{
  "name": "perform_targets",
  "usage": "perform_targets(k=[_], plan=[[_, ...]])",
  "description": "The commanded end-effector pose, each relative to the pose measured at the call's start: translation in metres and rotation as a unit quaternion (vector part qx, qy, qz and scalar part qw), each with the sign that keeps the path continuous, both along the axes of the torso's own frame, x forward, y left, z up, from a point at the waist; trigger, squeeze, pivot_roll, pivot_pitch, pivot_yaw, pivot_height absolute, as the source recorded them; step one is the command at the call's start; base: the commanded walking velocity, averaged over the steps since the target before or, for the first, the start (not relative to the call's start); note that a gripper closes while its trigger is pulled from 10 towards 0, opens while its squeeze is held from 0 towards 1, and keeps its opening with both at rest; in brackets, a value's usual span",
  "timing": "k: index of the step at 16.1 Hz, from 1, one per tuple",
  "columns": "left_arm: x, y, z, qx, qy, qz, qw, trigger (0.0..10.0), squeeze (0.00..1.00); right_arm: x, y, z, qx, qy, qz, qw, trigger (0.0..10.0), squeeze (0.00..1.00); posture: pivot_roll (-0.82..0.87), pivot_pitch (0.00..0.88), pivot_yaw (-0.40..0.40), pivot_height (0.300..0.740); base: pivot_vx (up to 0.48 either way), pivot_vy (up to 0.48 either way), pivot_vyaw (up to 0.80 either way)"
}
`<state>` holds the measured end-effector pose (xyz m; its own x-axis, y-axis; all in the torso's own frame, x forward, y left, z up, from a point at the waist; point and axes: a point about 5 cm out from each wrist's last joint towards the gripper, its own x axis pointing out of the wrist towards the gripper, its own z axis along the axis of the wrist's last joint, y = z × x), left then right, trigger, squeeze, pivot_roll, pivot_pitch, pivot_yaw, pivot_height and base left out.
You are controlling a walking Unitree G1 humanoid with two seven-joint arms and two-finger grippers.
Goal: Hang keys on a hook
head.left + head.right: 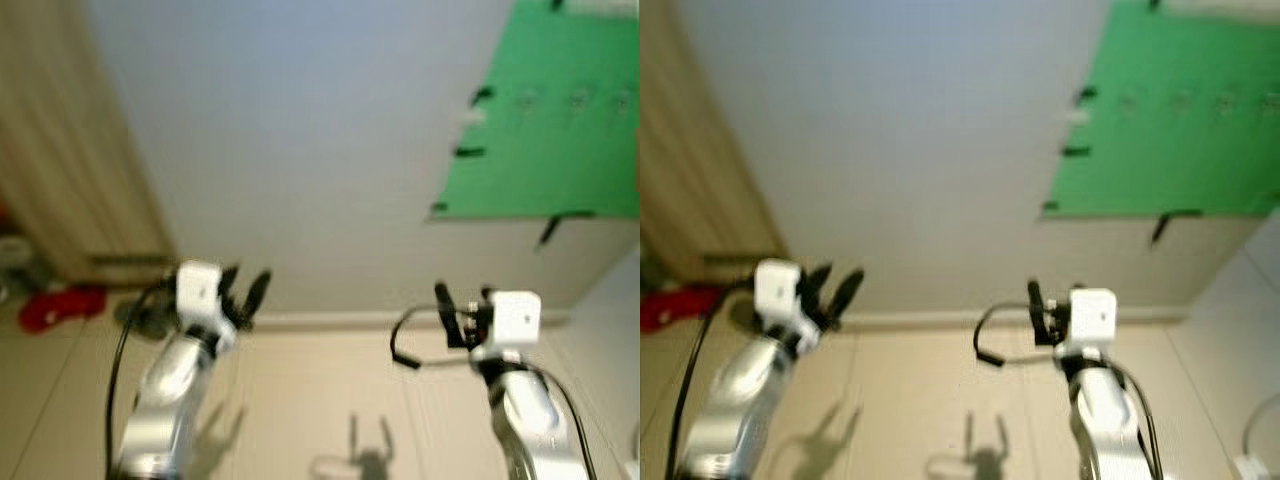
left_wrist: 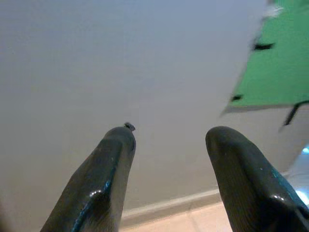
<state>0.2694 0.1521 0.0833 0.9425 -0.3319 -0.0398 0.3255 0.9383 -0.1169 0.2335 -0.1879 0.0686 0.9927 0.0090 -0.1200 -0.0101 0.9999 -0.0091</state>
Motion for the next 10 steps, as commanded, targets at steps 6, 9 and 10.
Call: perform_targets(k=[6, 9, 10], plan=[[0.007, -0.008, -0.001, -0.010, 0.011, -0.033, 0.999, 10.0, 0.00, -0.004, -0.009, -0.004, -0.002, 0.005, -0.026, 1.000, 10.0, 0.00, -0.13, 0.000, 0.044, 0.657, 0.000, 0.320, 0.00], [0.008, -0.007, -0.003, 0.001, 0.016, -0.033, 0.999, 10.0, 0.00, -0.005, -0.013, -0.003, -0.007, 0.003, -0.032, 0.999, 10.0, 0.00, -0.13, 0.000, 0.040, 0.627, 0.000, 0.480, -0.42], [0.011, -0.004, -0.005, 0.017, 0.016, -0.022, 0.999, 10.0, 0.00, -0.004, -0.011, -0.004, -0.011, 0.005, -0.029, 1.000, 10.0, 0.00, -0.13, 0.000, 0.038, 0.614, 0.000, 0.000, -0.42]])
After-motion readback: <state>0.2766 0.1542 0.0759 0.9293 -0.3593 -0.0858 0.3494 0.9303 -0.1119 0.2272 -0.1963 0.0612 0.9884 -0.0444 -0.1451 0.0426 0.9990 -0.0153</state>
